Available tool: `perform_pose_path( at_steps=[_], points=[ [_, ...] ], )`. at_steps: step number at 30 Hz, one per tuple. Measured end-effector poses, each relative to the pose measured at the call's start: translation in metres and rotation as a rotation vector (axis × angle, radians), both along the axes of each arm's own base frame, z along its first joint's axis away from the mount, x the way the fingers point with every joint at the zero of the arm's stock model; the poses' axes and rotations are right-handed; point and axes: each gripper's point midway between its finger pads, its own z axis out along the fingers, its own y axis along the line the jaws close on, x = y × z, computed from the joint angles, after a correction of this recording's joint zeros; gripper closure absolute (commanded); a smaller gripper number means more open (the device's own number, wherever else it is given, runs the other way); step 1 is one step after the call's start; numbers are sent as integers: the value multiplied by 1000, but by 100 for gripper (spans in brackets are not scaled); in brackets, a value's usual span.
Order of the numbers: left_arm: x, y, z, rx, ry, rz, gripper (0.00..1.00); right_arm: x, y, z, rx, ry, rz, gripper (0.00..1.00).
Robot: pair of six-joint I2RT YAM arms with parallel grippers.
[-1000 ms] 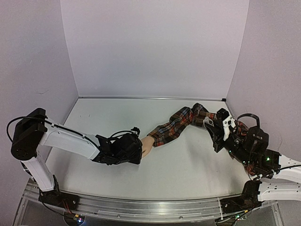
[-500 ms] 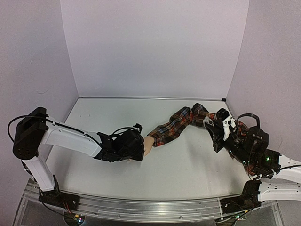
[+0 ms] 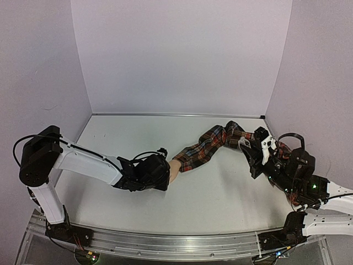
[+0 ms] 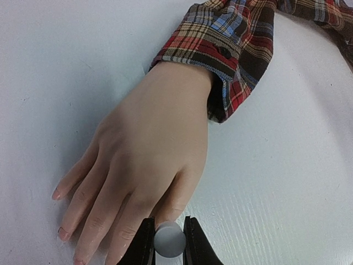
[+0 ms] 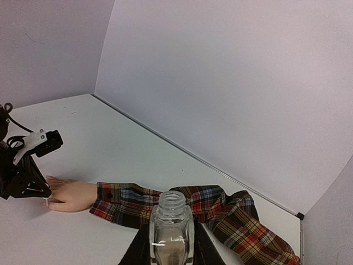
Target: Paint the nails
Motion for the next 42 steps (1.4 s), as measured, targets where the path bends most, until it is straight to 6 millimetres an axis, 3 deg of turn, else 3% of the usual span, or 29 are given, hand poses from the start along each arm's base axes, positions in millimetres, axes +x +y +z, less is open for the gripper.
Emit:
perform_pose_path(
  at_steps=[42],
  points=[
    [4, 4, -8, 48, -25, -8, 100, 1, 1, -1, -1, 2, 7, 100]
  ],
)
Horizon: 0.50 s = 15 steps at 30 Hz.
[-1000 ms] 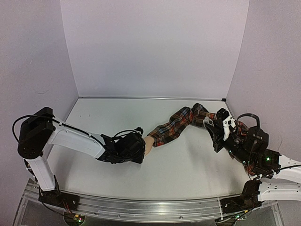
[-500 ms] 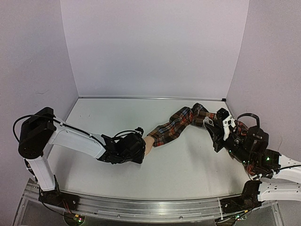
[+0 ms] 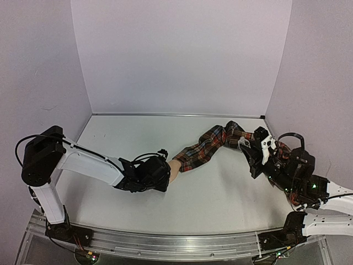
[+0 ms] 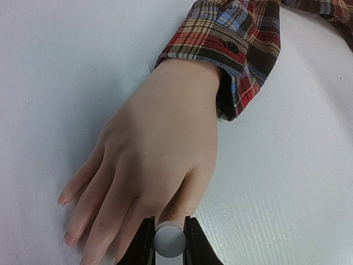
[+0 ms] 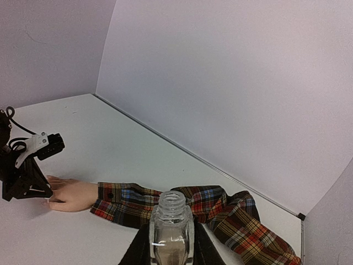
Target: Paint the nails
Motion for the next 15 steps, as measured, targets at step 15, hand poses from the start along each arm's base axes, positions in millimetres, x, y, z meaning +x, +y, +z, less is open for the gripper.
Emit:
perform_pose_path(
  at_steps=[15],
  points=[
    [-3, 3, -3, -6, 12, 14, 100, 0, 0, 0, 3, 2, -2, 100]
  ],
)
